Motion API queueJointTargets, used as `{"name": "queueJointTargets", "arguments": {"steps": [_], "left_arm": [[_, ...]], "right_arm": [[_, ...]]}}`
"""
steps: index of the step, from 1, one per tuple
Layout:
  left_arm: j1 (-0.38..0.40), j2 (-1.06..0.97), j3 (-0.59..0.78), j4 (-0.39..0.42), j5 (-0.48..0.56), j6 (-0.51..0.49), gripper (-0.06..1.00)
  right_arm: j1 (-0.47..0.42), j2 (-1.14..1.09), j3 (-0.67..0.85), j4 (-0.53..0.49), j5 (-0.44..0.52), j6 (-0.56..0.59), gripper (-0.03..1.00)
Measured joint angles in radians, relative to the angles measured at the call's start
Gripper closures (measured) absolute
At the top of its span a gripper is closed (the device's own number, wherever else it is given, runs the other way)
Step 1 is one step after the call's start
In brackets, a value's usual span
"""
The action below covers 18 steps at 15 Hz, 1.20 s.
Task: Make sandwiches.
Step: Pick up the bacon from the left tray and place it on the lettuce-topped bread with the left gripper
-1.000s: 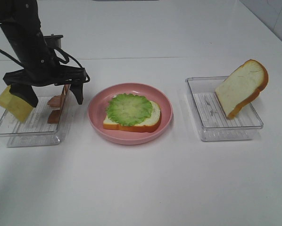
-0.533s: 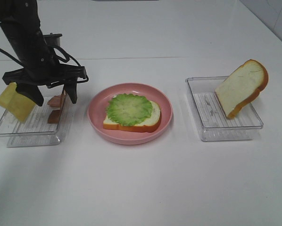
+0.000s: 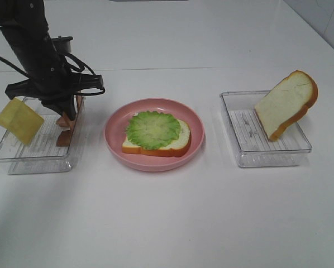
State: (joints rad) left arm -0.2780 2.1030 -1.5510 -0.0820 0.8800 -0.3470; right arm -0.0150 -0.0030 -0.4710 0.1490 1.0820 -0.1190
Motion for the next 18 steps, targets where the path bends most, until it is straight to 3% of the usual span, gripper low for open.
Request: {"name": "queueJointTargets", "arguments": {"steps": [3, 7, 13, 17, 18], "left_arm": [[0.000, 0.000, -0.007, -0.003, 0.047, -0.004, 0.94], [0.000, -0.001, -0.105, -0.009, 0.255, 0.065, 0.94], [0.001, -0.121, -0.151, -0.031, 0.328, 0.121, 0.94], [0.001, -0.185, -0.152, -0.245, 0.323, 0.217, 0.94], [0.001, -0.183, -0.152, -0.364, 0.309, 0.285, 0.94]], "right_arm": [[0.000, 0.000, 0.000, 0.000, 0.000, 0.000, -0.02], [0.000, 0.000, 0.000, 0.000, 0.000, 0.000, -0.02], [0.000, 0.000, 0.000, 0.000, 0.000, 0.000, -0.02], [0.000, 0.000, 0.000, 0.000, 0.000, 0.000, -0.02], [0.000, 0.000, 0.000, 0.000, 0.000, 0.000, -0.02]]}}
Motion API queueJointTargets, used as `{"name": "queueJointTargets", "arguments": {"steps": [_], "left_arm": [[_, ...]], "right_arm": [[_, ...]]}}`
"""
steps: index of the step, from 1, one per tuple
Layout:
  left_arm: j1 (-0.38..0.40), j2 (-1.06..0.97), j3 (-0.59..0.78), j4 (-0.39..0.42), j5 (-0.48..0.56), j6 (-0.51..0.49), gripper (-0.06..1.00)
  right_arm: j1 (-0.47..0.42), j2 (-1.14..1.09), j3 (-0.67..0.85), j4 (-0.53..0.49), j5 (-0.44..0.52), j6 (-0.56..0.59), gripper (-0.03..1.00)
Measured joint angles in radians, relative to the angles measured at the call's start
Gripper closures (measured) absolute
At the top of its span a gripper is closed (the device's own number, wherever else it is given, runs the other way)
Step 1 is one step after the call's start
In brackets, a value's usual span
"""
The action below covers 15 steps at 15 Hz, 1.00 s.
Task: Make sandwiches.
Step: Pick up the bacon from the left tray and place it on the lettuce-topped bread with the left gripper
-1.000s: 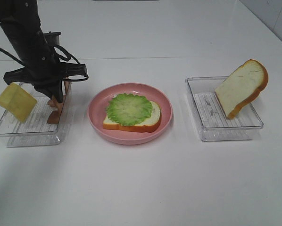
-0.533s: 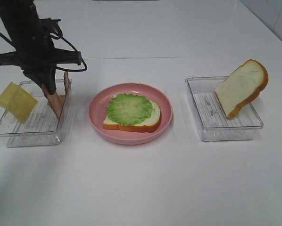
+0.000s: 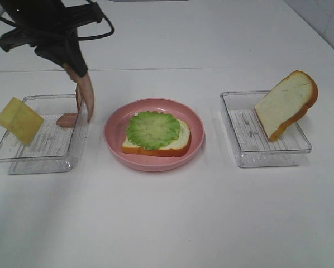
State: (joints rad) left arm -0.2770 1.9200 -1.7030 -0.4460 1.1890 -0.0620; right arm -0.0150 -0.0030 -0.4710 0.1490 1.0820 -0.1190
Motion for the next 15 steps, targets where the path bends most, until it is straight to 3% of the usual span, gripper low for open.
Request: {"name": "queueJointTargets", "arguments": {"steps": [5, 8, 11, 15], "left_arm": [[0.000, 0.136, 0.000, -0.547, -0.091, 0.325, 0.94], [-0.011, 0.258, 0.000, -0.781, -0.093, 0.488, 0.94], [-0.035, 0.347, 0.000, -0.934, -0.096, 0.633, 0.94], [-0.048, 0.413, 0.000, -0.979, -0.104, 0.702, 0.94]], "right_arm": [[0.000, 0.000, 0.000, 0.000, 0.000, 0.000, -0.02], [0.000, 0.000, 0.000, 0.000, 0.000, 0.000, -0.02], [0.000, 0.000, 0.000, 0.000, 0.000, 0.000, -0.02], [0.000, 0.000, 0.000, 0.000, 0.000, 0.000, -0.02]]}}
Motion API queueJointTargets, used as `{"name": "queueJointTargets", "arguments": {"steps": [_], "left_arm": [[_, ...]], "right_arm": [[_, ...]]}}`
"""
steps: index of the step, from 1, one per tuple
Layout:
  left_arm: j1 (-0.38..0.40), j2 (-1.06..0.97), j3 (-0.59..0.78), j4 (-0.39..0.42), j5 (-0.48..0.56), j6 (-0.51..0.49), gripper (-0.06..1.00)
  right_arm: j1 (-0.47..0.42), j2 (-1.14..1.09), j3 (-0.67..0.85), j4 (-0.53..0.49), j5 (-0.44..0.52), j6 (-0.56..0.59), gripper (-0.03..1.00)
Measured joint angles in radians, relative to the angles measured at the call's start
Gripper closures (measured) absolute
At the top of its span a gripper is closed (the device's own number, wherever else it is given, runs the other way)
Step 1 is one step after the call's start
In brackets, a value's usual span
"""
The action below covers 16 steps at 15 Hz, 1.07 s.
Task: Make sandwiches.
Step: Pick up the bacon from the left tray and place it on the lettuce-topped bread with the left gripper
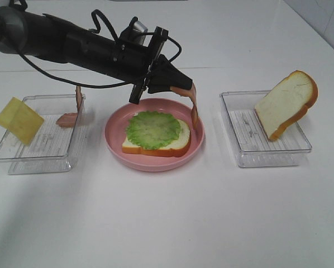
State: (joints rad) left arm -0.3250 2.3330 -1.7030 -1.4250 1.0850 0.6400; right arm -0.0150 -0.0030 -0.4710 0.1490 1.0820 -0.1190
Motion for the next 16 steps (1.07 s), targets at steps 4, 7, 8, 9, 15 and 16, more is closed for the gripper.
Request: {"name": "queueJointTargets", "arguments": {"steps": [4, 7, 8, 9, 15, 16], "left_arm": [[-0.001, 0.039, 0.000, 0.007, -0.012, 0.007, 0.94], [0.010, 0.051, 0.000, 0.108, -0.037, -0.008, 0.94], [0.020, 0.051, 0.000, 0.129, -0.037, -0.017, 0.94], [0.033, 0.051, 0.000, 0.140, -0.040, -0.019, 0.94], [0.084, 0.051, 0.000, 0.236, -0.043, -0.082, 0.94], [0.084, 0.051, 0.000, 0.263, -0.049, -0.095, 0.94]], "right_arm": [[0.000, 0.000, 0.000, 0.000, 0.000, 0.000, -0.02], [0.000, 0.000, 0.000, 0.000, 0.000, 0.000, -0.02], [0.000, 0.000, 0.000, 0.000, 0.000, 0.000, -0.02], [0.000, 0.000, 0.000, 0.001, 0.000, 0.000, -0.02], [0.000, 0.000, 0.000, 0.001, 0.001, 0.000, -0.02], [0.000, 0.000, 0.000, 0.001, 0.001, 0.000, -0.02]]}}
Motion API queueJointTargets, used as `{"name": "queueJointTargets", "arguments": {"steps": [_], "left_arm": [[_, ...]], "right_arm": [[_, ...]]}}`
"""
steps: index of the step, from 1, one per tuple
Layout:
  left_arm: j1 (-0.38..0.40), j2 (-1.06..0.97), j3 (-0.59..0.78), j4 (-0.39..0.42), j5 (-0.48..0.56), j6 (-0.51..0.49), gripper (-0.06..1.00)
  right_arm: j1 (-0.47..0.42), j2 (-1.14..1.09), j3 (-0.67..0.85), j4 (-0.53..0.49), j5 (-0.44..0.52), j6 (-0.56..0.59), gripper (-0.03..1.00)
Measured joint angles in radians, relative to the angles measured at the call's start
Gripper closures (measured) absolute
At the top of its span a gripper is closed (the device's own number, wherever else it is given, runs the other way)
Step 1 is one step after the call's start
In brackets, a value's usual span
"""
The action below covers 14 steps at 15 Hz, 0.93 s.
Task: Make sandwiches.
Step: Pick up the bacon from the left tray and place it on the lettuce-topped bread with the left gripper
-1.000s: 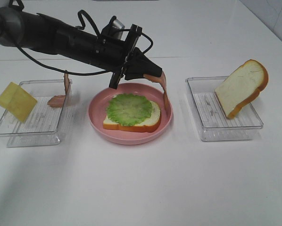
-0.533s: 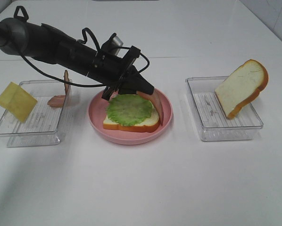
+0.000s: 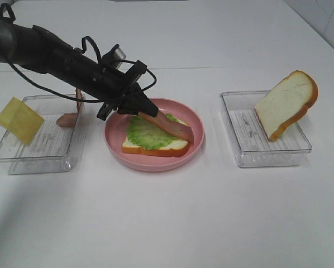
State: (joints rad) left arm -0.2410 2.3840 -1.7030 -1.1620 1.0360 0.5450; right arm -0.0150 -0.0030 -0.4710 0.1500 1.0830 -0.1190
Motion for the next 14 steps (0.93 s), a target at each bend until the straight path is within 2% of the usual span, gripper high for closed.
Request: {"name": "queueJointTargets", "arguments": {"steps": [4, 7, 11, 12, 13, 14], "left_arm": [[0.000, 0.000, 0.000, 0.091, -0.030, -0.034, 0.94], [0.000, 0.000, 0.000, 0.115, -0.034, -0.033, 0.91], [0.000, 0.000, 0.000, 0.127, -0.025, -0.030, 0.61], [0.000, 0.000, 0.000, 0.129, -0.022, -0.030, 0.49], [0.000, 0.000, 0.000, 0.130, -0.002, -0.030, 0.31], [0.000, -0.003, 0.000, 0.131, 0.015, -0.030, 0.26]], "right_arm": [[0.000, 0.000, 0.000, 0.000, 0.000, 0.000, -0.02], [0.000, 0.000, 0.000, 0.000, 0.000, 0.000, -0.02], [0.000, 0.000, 0.000, 0.000, 0.000, 0.000, -0.02], [0.000, 0.000, 0.000, 0.000, 0.000, 0.000, -0.02], [0.000, 0.000, 0.000, 0.000, 0.000, 0.000, -0.02], [0.000, 0.000, 0.000, 0.000, 0.000, 0.000, -0.02]]}}
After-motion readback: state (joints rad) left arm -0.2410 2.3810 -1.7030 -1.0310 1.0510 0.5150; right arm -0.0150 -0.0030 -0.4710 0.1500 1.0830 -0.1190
